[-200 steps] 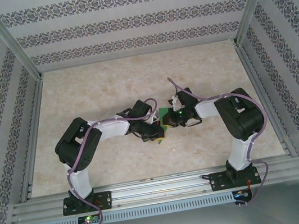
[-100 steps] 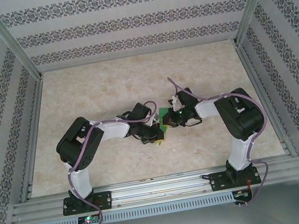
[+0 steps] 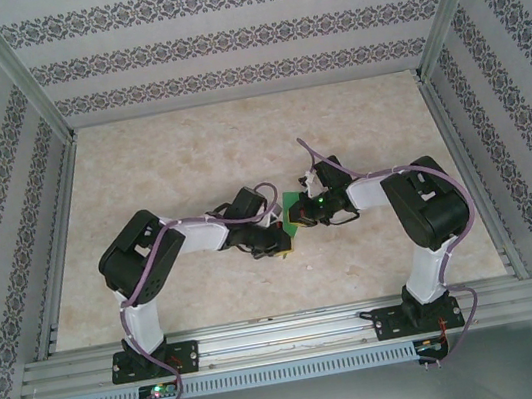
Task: Fold a paper plane with a square sheet of paper (fold left side to right side)
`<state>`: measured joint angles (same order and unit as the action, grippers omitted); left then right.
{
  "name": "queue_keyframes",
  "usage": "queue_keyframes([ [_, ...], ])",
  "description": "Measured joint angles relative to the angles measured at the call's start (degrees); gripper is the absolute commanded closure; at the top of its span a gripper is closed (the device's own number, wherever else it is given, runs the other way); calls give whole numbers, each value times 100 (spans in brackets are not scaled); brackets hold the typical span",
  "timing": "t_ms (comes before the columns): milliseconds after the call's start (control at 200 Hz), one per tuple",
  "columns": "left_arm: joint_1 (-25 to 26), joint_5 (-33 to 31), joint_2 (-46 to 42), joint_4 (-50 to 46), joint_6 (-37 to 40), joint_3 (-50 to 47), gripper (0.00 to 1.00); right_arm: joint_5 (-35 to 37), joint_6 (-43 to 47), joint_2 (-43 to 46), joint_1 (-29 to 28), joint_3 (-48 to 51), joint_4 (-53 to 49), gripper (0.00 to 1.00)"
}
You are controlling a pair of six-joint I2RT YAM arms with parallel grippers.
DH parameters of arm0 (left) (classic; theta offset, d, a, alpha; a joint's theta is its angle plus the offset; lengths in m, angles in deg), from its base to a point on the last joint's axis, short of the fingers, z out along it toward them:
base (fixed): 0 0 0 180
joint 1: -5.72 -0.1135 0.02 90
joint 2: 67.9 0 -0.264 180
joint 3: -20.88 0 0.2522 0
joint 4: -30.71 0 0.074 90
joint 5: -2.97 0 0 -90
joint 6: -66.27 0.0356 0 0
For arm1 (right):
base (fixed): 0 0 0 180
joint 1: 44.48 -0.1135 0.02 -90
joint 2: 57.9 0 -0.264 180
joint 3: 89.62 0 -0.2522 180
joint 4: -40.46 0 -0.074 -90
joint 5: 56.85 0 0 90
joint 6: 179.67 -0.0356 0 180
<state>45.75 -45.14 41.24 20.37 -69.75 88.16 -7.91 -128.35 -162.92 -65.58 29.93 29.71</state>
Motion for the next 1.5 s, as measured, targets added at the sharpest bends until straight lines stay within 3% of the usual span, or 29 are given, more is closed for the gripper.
queue_keyframes([
  [555,428,-269,-673,623,-544,-1023,96,-170,111,-7,-4,-22,-212,100],
  [914,308,-321,-1314,-529,-326,-485,97,-175,109,-7,-4,-24,-208,100],
  [1089,39,-334,-1062,-671,-59,44,98,-175,103,-7,-7,-24,-203,100],
  [1504,22,-496,-13,-1029,343,494,100,-173,81,4,-15,-24,-190,100],
])
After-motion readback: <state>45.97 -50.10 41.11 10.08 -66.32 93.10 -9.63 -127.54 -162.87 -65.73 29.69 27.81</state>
